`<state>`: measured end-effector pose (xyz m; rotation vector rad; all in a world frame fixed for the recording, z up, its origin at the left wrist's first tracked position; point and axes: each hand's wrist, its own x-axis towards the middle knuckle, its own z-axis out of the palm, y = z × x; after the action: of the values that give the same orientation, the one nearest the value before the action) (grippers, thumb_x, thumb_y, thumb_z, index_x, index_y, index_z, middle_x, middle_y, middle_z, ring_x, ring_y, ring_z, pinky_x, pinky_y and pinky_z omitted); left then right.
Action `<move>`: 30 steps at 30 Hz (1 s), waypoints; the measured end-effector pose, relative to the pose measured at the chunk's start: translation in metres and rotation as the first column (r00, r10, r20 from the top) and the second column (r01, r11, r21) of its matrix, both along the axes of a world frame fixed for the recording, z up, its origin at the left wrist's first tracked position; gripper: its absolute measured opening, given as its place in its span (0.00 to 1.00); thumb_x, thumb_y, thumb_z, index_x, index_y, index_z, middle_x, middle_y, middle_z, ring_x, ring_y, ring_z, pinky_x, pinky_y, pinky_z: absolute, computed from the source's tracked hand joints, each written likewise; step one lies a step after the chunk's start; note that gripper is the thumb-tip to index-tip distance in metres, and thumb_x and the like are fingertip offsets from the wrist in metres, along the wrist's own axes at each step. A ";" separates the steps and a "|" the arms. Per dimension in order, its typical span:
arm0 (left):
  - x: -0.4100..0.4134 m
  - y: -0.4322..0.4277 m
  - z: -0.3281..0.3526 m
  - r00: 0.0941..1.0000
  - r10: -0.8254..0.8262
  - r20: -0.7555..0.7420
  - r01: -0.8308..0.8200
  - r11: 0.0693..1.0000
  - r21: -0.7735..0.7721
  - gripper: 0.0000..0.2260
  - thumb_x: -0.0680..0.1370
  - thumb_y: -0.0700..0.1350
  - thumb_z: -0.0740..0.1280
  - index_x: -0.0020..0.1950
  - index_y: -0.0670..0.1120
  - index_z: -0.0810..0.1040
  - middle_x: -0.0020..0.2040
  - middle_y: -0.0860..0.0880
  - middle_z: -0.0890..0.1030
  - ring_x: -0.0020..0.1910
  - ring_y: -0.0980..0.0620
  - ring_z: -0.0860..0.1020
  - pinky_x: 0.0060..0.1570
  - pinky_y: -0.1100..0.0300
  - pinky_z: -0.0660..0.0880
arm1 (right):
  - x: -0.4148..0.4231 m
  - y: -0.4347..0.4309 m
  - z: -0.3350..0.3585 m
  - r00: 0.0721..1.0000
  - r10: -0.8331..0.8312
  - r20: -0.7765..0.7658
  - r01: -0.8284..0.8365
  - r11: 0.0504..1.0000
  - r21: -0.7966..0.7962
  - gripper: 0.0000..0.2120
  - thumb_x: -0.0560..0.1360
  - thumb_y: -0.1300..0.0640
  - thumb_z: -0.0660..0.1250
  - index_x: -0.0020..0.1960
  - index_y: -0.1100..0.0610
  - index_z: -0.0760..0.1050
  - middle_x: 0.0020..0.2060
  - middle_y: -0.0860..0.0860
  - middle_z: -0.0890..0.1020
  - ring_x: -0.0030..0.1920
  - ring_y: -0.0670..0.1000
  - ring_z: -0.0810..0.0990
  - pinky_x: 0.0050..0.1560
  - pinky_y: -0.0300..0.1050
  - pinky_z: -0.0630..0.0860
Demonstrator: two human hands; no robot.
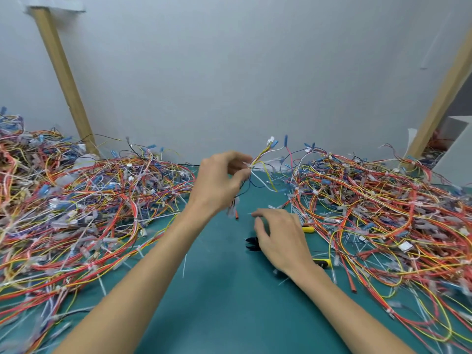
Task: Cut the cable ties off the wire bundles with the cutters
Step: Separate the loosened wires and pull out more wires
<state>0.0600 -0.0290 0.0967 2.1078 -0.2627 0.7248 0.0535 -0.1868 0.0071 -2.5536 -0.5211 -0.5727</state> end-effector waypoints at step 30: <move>-0.017 -0.010 0.004 0.771 -0.586 -0.249 0.497 0.798 -0.341 0.18 0.81 0.27 0.56 0.69 0.35 0.71 0.63 0.43 0.78 0.63 0.51 0.78 0.62 0.64 0.74 | 0.005 -0.004 0.045 0.903 0.379 -0.202 0.038 0.396 0.917 0.06 0.79 0.64 0.65 0.48 0.56 0.78 0.37 0.47 0.86 0.36 0.44 0.84 0.35 0.34 0.77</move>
<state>0.0432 -0.0395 0.1005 1.7340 -0.5328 0.0279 0.0588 -0.1910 0.0517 -1.4206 -0.2052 -0.1472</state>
